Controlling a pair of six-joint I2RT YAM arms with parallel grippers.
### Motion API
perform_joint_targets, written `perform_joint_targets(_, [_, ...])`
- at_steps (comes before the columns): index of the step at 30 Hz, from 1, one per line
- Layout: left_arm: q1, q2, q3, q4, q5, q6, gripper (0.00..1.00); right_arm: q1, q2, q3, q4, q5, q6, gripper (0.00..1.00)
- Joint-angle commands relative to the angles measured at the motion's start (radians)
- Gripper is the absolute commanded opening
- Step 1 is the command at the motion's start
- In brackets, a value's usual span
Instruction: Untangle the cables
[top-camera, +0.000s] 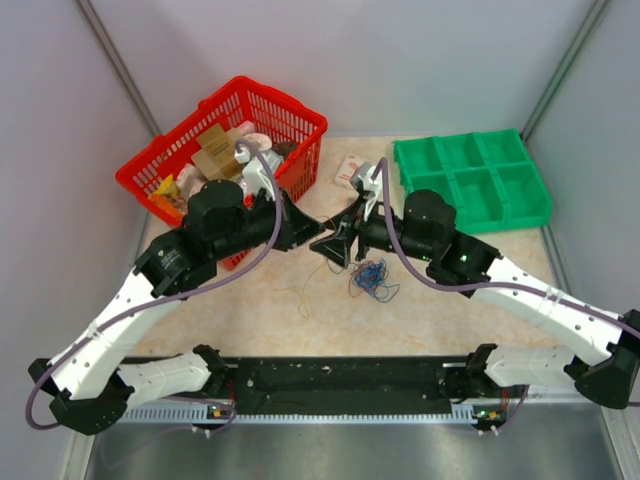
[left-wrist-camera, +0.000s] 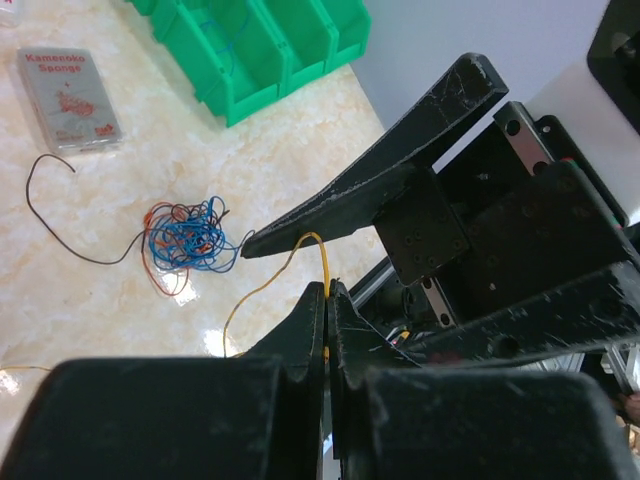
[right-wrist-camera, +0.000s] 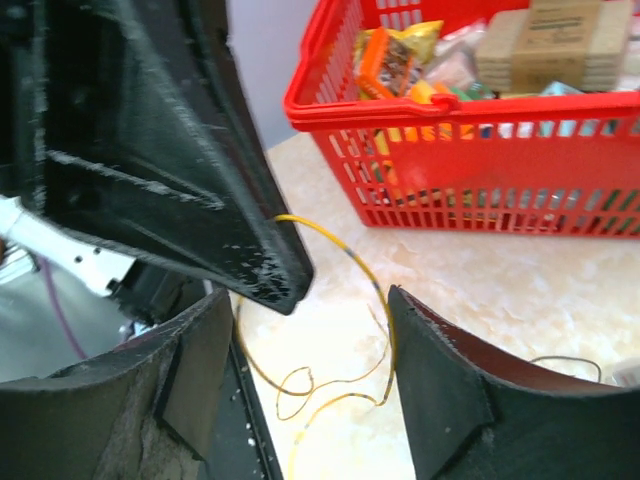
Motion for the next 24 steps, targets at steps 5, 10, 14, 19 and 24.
perform_joint_targets(5, [0.031, -0.007, 0.055, -0.028, -0.054, -0.028, 0.0, 0.06, 0.009, 0.005, 0.022, 0.265, 0.045, 0.49])
perform_joint_targets(10, [0.049, -0.006, 0.052, -0.035, -0.066, -0.048, 0.0, 0.083, 0.027, -0.01, 0.062, 0.282, 0.075, 0.4])
perform_joint_targets(14, [0.061, 0.003, 0.049, -0.028, -0.049, -0.052, 0.0, 0.098, 0.053, -0.004, 0.1, 0.277, 0.076, 0.38])
perform_joint_targets(19, [0.078, -0.007, 0.043, -0.025, -0.045, -0.055, 0.0, 0.103, 0.072, -0.001, 0.105, 0.292, 0.073, 0.18])
perform_joint_targets(24, [0.106, -0.035, 0.014, 0.002, -0.008, -0.059, 0.0, 0.103, 0.024, -0.076, 0.223, 0.279, 0.07, 0.0])
